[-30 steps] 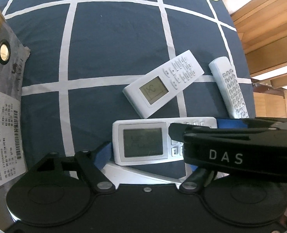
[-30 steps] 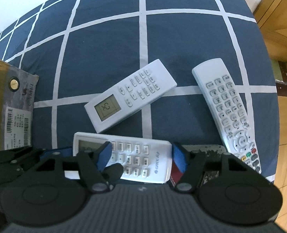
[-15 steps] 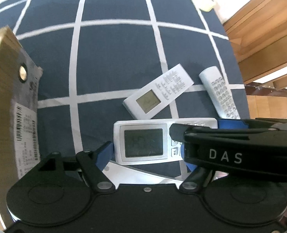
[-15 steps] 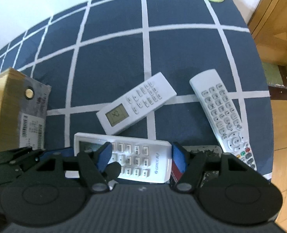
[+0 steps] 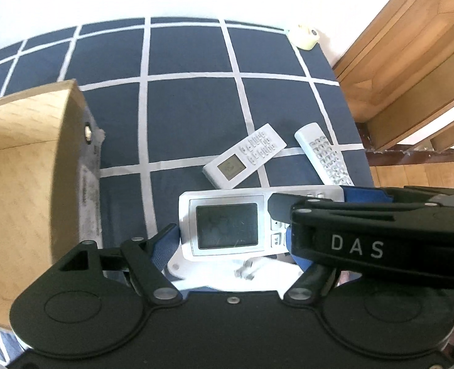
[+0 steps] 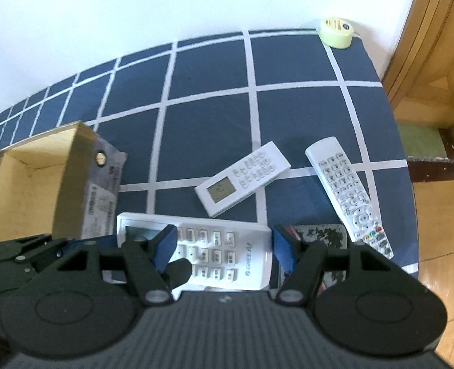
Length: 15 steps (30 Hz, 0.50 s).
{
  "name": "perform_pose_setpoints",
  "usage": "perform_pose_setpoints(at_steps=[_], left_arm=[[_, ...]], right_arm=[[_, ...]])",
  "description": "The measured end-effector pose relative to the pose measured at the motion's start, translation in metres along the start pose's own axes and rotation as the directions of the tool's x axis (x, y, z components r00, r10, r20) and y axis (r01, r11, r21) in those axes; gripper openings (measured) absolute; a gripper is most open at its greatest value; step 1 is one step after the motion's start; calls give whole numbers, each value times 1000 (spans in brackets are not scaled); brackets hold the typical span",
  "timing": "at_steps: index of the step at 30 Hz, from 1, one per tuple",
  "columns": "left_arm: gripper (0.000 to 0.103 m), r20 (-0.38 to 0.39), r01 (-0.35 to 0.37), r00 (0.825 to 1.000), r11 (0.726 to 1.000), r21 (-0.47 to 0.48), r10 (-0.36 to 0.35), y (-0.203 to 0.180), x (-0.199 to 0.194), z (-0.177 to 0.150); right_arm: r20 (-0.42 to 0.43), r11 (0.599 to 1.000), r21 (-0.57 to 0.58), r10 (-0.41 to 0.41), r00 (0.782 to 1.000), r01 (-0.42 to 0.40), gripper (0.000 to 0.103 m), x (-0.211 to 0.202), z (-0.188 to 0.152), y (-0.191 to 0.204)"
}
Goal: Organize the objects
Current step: 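Lift the white remote and carry it over the cardboard box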
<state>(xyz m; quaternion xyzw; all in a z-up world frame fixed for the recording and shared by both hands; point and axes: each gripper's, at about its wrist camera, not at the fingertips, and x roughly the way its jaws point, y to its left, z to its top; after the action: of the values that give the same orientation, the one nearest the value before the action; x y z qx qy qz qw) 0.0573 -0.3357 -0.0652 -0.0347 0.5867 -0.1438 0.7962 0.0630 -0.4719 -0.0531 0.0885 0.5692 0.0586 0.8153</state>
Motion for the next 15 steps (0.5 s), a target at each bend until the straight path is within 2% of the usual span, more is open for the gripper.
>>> perform_pose_setpoints(at_steps=[15], left_arm=[[74,72,-31,997,1000,5,31,39,-66,-35]], right_arm=[[66,999,-27,29,997,-27,66,-37,-34,67]])
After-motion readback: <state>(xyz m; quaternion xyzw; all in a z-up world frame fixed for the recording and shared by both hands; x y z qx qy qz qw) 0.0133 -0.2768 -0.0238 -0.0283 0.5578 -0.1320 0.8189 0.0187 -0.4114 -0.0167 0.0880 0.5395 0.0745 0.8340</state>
